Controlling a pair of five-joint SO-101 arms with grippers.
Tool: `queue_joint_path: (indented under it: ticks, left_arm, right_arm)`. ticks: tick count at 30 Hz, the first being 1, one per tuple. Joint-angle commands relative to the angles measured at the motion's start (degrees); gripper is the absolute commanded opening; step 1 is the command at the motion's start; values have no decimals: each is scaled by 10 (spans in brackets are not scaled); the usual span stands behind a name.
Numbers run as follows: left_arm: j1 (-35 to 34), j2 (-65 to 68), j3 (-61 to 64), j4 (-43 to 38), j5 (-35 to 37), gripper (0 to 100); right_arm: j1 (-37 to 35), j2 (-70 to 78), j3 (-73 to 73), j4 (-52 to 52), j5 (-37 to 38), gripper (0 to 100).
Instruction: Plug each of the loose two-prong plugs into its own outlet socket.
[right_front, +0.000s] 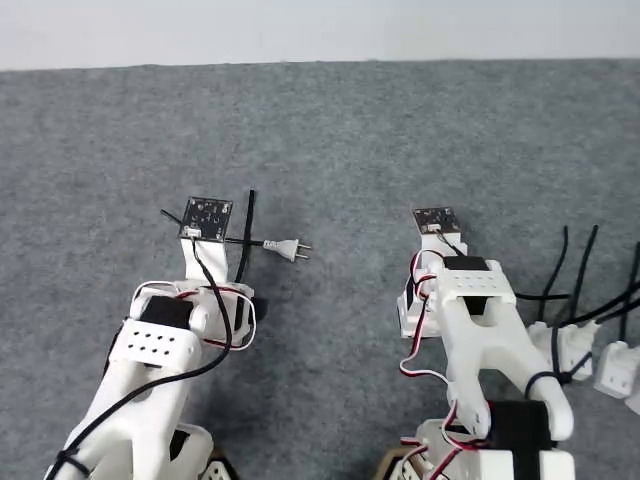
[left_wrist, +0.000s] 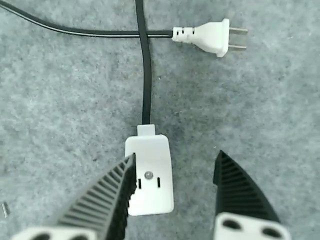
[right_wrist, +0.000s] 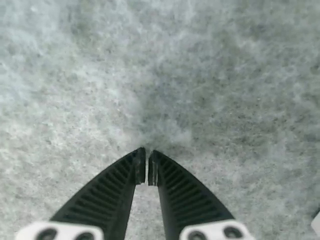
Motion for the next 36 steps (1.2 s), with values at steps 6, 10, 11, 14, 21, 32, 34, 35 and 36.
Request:
queue_joint_path:
  ticks: [6, 10, 11, 14, 21, 32, 34, 35, 36]
  left_arm:
    - [6, -7, 57, -41, -5, 239]
    - [31, -7, 79, -52, -3, 239]
    - [35, -7, 80, -52, -3, 239]
    - [37, -7, 80, -52, -2, 239]
    - [14, -2, 85, -55, -4, 239]
    - [-149, -2, 90, -68, -91, 239]
    - [-176, -4, 89, -68, -111, 239]
    - [-187, -7, 89, -68, -118, 239]
    - [-197, -7, 88, -69, -125, 239]
  right_arm:
    - [4, -7, -3, 1, 8, 9]
    - [6, -7, -3, 1, 8, 9]
    - [6, -7, -3, 1, 8, 9]
    - [7, -7, -3, 3, 8, 9]
    - [7, -7, -3, 5, 8, 9]
    - [7, -7, -3, 5, 8, 9]
    - [7, -7, -3, 5, 8, 9]
    - [7, -7, -3, 5, 8, 9]
    - [7, -7, -3, 5, 8, 9]
